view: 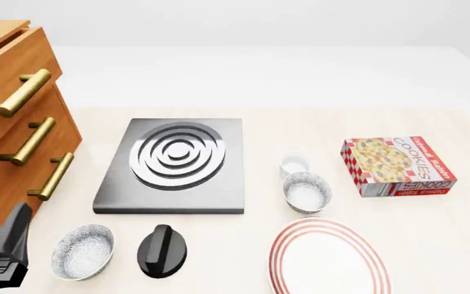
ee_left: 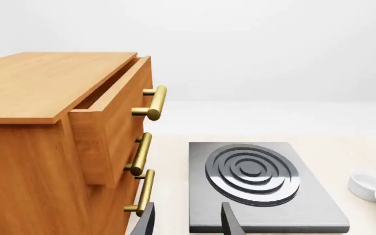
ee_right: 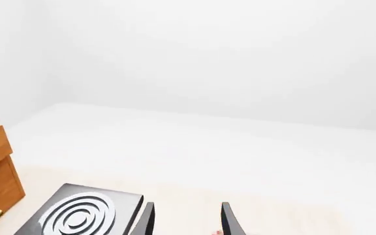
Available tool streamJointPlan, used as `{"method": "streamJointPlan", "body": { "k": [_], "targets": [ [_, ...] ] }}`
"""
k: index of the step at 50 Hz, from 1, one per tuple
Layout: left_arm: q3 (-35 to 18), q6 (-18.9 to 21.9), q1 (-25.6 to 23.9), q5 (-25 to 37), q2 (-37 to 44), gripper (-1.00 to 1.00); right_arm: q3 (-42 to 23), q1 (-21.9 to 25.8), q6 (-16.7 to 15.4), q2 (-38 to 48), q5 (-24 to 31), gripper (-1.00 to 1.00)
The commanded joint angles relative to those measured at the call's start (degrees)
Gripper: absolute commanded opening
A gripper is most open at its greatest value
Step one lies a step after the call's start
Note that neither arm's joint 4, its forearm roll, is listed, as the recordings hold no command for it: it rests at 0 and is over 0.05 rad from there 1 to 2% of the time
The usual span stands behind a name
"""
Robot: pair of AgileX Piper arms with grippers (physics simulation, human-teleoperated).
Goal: Pick the akita bowl between the plate and the ramekin and place it on the plate.
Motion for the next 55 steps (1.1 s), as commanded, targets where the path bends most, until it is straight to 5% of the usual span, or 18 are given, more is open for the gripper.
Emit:
{"method": "streamJointPlan", "body": {
  "k": [1,21,30,38,55],
  "targets": [
    [0.0,0.0,0.0,0.0,0.0,1.00,-13.2,2.3,-1.2,10.0,6.8,1.00],
    [0.0,0.0,0.0,0.0,0.0,1.00,-26.2,10.8,-2.4,26.4,18.4,1.00],
    [0.0,0.0,0.0,0.0,0.0,1.00,-27.8,9.0,-4.0,29.2,19.8,1.00],
    [0.0,0.0,0.0,0.0,0.0,1.00,-28.4,10.2,0.1,33.0,21.2,1.00],
    [0.0,0.0,0.0,0.0,0.0,1.00,-24.6,4.9,4.3,35.6,22.3,1.00]
  ]
}}
